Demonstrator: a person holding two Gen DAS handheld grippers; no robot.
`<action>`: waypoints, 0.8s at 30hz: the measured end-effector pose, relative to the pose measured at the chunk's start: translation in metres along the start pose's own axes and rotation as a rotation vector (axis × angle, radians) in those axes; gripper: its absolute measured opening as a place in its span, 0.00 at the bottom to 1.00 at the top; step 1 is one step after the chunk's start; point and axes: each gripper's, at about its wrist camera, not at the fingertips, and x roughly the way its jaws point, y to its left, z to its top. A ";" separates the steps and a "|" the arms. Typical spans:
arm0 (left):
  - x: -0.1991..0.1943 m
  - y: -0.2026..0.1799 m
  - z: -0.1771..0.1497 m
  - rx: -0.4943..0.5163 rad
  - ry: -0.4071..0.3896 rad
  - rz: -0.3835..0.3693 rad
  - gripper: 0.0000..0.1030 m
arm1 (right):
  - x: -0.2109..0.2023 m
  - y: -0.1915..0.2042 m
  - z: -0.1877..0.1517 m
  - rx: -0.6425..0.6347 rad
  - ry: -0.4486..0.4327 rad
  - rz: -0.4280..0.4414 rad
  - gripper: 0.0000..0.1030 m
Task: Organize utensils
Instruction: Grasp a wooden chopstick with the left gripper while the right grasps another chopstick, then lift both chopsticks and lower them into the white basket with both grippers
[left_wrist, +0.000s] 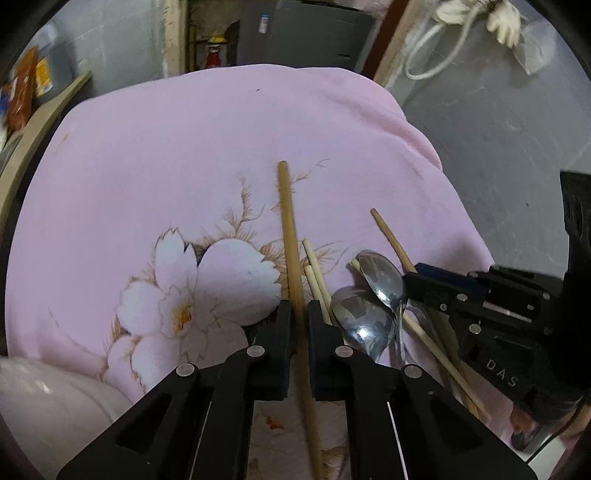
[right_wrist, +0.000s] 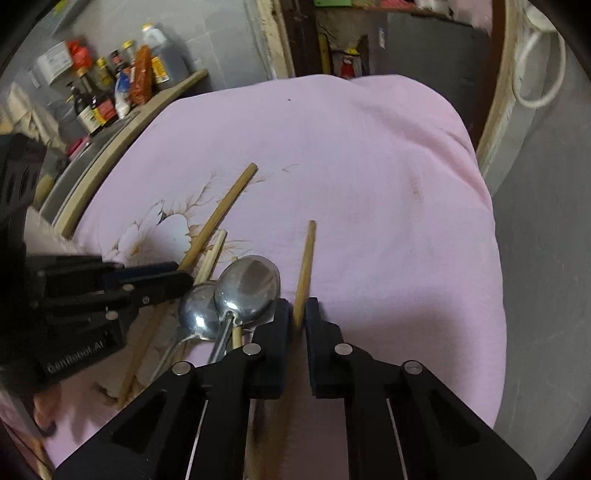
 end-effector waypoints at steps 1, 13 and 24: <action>-0.002 0.000 -0.001 -0.013 -0.003 -0.002 0.04 | -0.002 0.000 -0.001 0.012 -0.004 0.011 0.04; -0.060 -0.014 -0.042 -0.021 -0.298 -0.017 0.04 | -0.064 0.006 -0.039 -0.026 -0.381 0.065 0.04; -0.141 -0.013 -0.076 -0.001 -0.774 0.039 0.04 | -0.128 0.066 -0.063 -0.192 -0.868 0.022 0.04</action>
